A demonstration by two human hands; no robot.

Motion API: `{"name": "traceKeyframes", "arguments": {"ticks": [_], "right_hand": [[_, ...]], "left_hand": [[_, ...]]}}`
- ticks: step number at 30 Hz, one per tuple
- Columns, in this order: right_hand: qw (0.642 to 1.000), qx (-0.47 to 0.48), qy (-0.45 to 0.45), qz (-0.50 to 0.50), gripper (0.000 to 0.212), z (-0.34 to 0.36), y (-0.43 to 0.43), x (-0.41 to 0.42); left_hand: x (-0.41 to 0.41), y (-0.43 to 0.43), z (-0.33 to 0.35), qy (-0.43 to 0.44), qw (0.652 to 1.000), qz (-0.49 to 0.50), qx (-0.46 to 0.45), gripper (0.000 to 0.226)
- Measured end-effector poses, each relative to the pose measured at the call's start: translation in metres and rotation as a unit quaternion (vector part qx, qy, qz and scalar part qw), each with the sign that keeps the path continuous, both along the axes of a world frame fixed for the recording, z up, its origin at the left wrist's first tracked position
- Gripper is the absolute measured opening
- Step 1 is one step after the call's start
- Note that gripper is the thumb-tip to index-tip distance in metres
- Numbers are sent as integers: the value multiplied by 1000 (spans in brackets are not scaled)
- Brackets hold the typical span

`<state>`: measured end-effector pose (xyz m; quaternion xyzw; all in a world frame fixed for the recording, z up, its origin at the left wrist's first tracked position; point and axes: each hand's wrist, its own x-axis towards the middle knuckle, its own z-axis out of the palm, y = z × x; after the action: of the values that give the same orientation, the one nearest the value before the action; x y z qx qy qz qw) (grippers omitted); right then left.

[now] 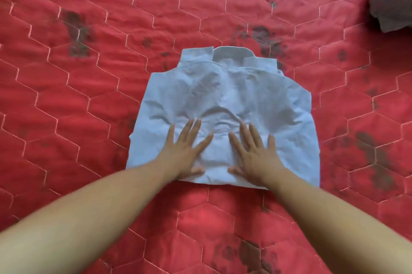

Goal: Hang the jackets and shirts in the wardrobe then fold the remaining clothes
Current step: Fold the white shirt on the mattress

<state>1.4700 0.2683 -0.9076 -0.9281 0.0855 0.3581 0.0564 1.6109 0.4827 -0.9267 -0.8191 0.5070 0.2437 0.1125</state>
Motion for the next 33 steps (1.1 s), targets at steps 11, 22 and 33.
{"name": "traceKeyframes", "arguments": {"ticks": [11, 22, 33], "right_hand": [[977, -30, -183, 102, 53, 15, 28, -78], [993, -76, -79, 45, 36, 24, 27, -78], [995, 40, 85, 21, 41, 49, 90, -134]], "left_hand": [[-28, 57, 32, -16, 989, -114, -95, 60], [-25, 62, 37, -27, 999, -26, 17, 31], [-87, 126, 53, 134, 984, 42, 114, 41]]}}
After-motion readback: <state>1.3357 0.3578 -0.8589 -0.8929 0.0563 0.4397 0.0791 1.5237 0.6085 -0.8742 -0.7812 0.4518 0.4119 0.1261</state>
